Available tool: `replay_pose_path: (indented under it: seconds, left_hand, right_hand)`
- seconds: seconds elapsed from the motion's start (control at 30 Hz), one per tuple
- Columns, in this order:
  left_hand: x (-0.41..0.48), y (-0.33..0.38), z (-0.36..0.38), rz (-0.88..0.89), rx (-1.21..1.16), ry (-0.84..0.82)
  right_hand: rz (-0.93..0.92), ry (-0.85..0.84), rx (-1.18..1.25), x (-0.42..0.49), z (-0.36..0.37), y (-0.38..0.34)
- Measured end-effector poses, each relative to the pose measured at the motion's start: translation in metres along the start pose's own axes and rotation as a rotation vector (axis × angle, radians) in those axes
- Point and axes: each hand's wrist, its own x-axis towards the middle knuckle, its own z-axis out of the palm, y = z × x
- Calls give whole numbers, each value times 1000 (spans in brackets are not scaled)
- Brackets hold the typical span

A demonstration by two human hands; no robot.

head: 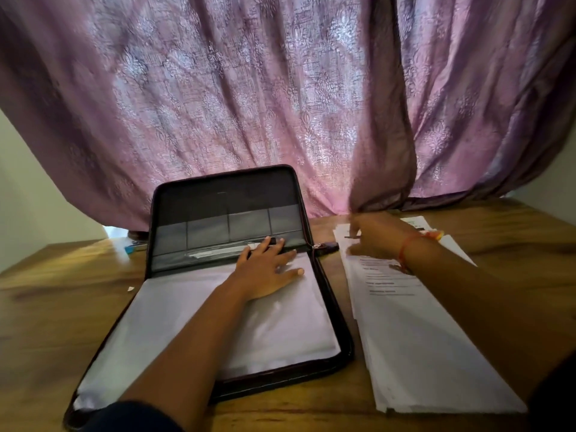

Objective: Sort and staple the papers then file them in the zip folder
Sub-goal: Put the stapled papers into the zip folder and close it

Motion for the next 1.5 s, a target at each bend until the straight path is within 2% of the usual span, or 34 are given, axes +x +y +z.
replay_pose_path:
  seconds: [0.13,0.27,0.53,0.77,1.03,1.5]
  left_hand:
    - [0,1,-3,-2,14,-27]
    - [1,-1,-2,-1,19,-38]
    - [3,0,0,-19,37,-24]
    - [1,3,4,-32,9,6]
    - [2,2,7,-37,0,16]
    - [-2,6,4,-21,-14,27]
  right_hand:
    - [56,-17,96,2,16,39]
    - [24,-46,118,5,22,58]
    - [-16,-77,132,9,33,70]
    - [3,-60,17,12,34,81]
    - [-18,-18,148,22,33,92]
    - [-78,20,147,26,27,103]
